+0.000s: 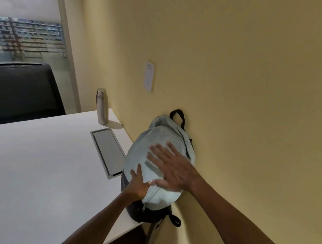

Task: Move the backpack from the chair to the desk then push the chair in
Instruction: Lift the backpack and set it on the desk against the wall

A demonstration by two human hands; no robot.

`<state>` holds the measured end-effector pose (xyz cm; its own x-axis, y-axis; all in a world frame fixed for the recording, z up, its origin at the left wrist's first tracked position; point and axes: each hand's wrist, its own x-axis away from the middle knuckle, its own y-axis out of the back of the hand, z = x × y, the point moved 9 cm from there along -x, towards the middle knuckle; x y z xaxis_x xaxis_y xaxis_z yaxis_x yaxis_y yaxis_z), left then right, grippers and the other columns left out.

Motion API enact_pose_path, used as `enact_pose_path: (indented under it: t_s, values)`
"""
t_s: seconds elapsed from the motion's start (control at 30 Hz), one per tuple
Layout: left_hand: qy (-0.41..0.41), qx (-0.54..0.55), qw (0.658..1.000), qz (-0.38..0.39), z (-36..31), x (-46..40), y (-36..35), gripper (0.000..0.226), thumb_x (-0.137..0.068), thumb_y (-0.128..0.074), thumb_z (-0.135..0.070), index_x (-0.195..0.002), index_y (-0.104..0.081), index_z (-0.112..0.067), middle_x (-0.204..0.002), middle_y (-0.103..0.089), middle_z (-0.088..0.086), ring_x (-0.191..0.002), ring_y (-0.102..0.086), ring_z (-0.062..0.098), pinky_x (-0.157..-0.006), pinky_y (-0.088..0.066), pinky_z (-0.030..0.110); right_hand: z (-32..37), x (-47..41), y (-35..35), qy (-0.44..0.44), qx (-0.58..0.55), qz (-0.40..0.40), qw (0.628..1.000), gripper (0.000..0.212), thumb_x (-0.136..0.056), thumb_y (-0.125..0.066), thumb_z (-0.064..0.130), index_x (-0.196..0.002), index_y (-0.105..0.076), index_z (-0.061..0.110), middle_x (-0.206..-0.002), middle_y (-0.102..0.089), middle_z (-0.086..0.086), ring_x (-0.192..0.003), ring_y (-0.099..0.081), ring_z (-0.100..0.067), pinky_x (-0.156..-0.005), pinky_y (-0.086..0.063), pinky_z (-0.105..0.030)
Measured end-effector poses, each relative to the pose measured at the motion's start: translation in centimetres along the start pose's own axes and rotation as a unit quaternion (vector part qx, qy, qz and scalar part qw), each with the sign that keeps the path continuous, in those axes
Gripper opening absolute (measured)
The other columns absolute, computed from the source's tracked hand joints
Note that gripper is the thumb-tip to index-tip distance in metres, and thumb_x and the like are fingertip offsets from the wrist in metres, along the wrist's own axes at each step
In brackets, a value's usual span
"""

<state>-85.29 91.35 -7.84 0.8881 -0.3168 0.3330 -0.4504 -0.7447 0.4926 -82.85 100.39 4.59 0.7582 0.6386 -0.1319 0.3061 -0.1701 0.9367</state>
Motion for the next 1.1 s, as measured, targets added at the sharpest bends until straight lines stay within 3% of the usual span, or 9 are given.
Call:
enact_pose_path:
  t_s: [0.07, 0.13, 0.3, 0.53, 0.7, 0.8, 0.87, 0.97, 1.1]
  values:
    - [-0.020, -0.013, 1.000, -0.009, 0.3, -0.4, 0.3, 0.086, -0.102, -0.049, -0.024, -0.153, 0.019, -0.015, -0.163, 0.017, 0.019, -0.152, 0.002, 0.034, -0.121, -0.011, 0.043, 1.2, 1.7, -3.4, 0.036, 0.047, 0.094, 0.994, 0.096, -0.081, -0.040, 0.080, -0.155, -0.021, 0.023, -0.165, -0.009, -0.012, -0.153, -0.004, -0.031, -0.119, 0.001, -0.062]
    - [-0.023, -0.017, 0.999, -0.017, 0.7, -0.8, 0.8, 0.085, -0.102, -0.049, -0.023, -0.154, 0.018, -0.018, -0.164, 0.014, 0.015, -0.152, -0.001, 0.033, -0.122, -0.013, 0.044, 0.9, 2.8, -5.5, 0.019, 0.086, 0.154, 0.984, 0.104, -0.074, -0.053, 0.080, -0.155, -0.020, 0.024, -0.165, -0.008, -0.015, -0.151, -0.005, -0.037, -0.114, 0.001, -0.070]
    - [-0.014, -0.023, 1.000, -0.012, 0.3, -1.8, 1.2, 0.082, -0.102, -0.049, -0.021, -0.155, 0.014, -0.021, -0.165, 0.013, 0.012, -0.152, -0.005, 0.035, -0.121, -0.016, 0.047, -0.9, 2.0, -6.5, -0.089, 0.123, 0.188, 0.970, 0.106, -0.078, -0.062, 0.070, -0.157, -0.008, 0.024, -0.165, 0.004, -0.017, -0.149, 0.007, -0.044, -0.106, 0.019, -0.071]
    - [-0.015, -0.060, 0.998, 0.004, 0.2, -1.3, 1.0, 0.083, -0.102, -0.049, -0.023, -0.154, 0.016, -0.019, -0.163, 0.019, 0.012, -0.152, 0.004, 0.035, -0.121, -0.012, 0.047, -1.1, 2.3, -6.2, -0.119, 0.128, 0.221, 0.959, 0.116, -0.076, -0.054, 0.078, -0.157, 0.007, 0.021, -0.163, 0.016, -0.019, -0.148, 0.014, -0.044, -0.112, 0.013, -0.069]
    - [-0.085, -0.076, 0.993, -0.022, -1.4, 0.7, 1.8, 0.081, -0.102, -0.048, -0.023, -0.154, 0.013, -0.008, -0.165, 0.009, 0.016, -0.151, 0.001, 0.038, -0.122, -0.017, 0.053, -0.6, 2.9, -4.4, -0.157, 0.072, 0.208, 0.963, 0.115, -0.075, -0.032, 0.089, -0.157, 0.006, 0.019, -0.162, 0.018, -0.017, -0.147, 0.018, -0.045, -0.116, 0.013, -0.064]
    - [-0.096, -0.073, 0.992, -0.037, -2.0, 2.1, 2.7, 0.070, -0.102, -0.049, -0.019, -0.152, -0.003, -0.002, -0.159, -0.015, 0.027, -0.141, -0.030, 0.046, -0.111, -0.040, 0.056, 0.0, 3.1, -2.5, -0.208, 0.042, 0.174, 0.962, 0.094, -0.092, -0.021, 0.075, -0.157, 0.003, 0.012, -0.164, 0.011, -0.017, -0.150, 0.013, -0.038, -0.119, 0.010, -0.058]
    - [-0.106, -0.091, 0.989, -0.044, -2.3, 3.1, 3.1, 0.060, -0.102, -0.046, -0.017, -0.149, -0.012, 0.001, -0.153, -0.025, 0.029, -0.137, -0.036, 0.044, -0.107, -0.044, 0.054, 0.5, 3.3, -1.3, -0.235, 0.028, 0.151, 0.960, 0.081, -0.101, -0.022, 0.059, -0.156, 0.002, 0.005, -0.165, 0.008, -0.018, -0.151, 0.009, -0.034, -0.121, 0.007, -0.055]
    - [-0.119, -0.162, 0.978, -0.061, -2.4, 4.7, 3.7, 0.060, -0.104, -0.042, -0.020, -0.149, -0.012, 0.005, -0.158, -0.016, 0.029, -0.144, -0.025, 0.042, -0.115, -0.033, 0.051, 1.4, 4.1, 0.2, -0.271, -0.012, 0.113, 0.956, 0.071, -0.104, -0.024, 0.044, -0.155, -0.002, -0.001, -0.164, 0.006, -0.021, -0.152, 0.005, -0.033, -0.122, 0.003, -0.052]
    - [-0.132, -0.216, 0.964, -0.082, -2.4, 7.4, 4.1, 0.068, -0.106, -0.039, -0.025, -0.155, 0.002, -0.004, -0.165, 0.005, 0.014, -0.152, -0.002, 0.033, -0.124, -0.013, 0.046, 2.7, 6.0, 1.8, -0.323, -0.070, 0.064, 0.942, 0.069, -0.104, -0.027, 0.040, -0.155, -0.007, -0.002, -0.163, 0.002, -0.023, -0.152, 0.000, -0.034, -0.124, -0.003, -0.048]
